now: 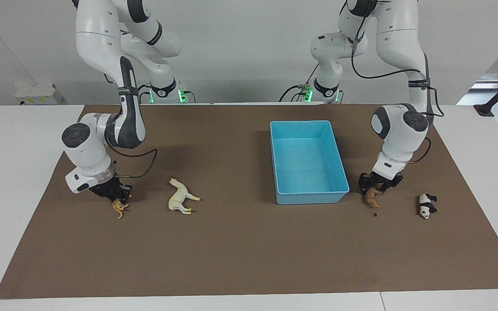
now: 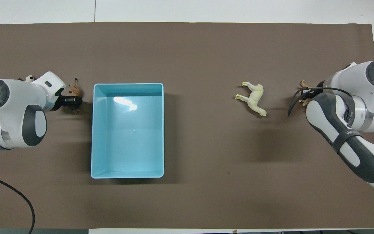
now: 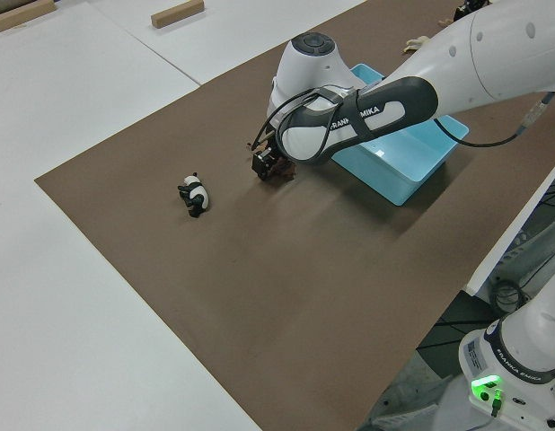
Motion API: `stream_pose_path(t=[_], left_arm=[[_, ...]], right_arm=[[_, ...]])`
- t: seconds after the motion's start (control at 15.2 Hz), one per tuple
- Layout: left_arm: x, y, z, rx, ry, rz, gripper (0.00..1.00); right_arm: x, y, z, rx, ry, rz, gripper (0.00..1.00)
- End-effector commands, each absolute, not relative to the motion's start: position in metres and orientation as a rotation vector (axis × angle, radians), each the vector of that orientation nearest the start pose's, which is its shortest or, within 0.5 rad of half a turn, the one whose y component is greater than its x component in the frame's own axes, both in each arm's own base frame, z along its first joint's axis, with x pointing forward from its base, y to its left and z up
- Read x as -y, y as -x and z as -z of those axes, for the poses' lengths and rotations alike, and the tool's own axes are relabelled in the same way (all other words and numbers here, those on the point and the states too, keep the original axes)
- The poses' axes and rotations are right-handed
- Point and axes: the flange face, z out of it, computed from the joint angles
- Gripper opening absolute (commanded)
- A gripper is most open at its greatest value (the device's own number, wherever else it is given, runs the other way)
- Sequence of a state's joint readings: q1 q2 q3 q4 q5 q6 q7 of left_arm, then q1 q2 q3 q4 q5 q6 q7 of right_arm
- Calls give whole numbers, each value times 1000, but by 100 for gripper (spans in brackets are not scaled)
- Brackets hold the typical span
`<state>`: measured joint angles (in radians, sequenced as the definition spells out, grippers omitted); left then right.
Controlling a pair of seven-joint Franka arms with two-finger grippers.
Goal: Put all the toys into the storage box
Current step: 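Put the horse in the box with the left gripper while the right gripper lifts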
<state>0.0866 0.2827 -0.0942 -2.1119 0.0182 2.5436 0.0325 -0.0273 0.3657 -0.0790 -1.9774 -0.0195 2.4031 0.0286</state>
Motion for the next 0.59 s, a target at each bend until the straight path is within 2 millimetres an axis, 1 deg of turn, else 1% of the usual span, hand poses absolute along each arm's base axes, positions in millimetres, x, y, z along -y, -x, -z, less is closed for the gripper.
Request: stream_pose_path(t=[0.0,0.07,0.2,0.33,0.4,0.46,0.53], left_arm=[[-2,-601,-308,-84,3138,181,0],[-2,-606,-319,-81,3140,143,0],[-1,-611,-350,-81,3137,118,0],[12,-604,-404,-65,3131,112,1],[26,-597,-428,-42,3129,96,1],[51,-584,-454,-36,3126,94,3],[77,-570,-472,-20,3122,70,5]], right_arm=[[47,-617,-318,-126,3172,58,0],[36,-618,-336,-105,3172,32,0],[31,-615,-375,-107,3170,13,0],[29,-609,-413,-113,3165,-24,0],[25,-605,-429,-121,3163,-36,0],[15,-601,-450,-120,3162,-52,0],[10,-597,-470,-131,3161,-78,0]])
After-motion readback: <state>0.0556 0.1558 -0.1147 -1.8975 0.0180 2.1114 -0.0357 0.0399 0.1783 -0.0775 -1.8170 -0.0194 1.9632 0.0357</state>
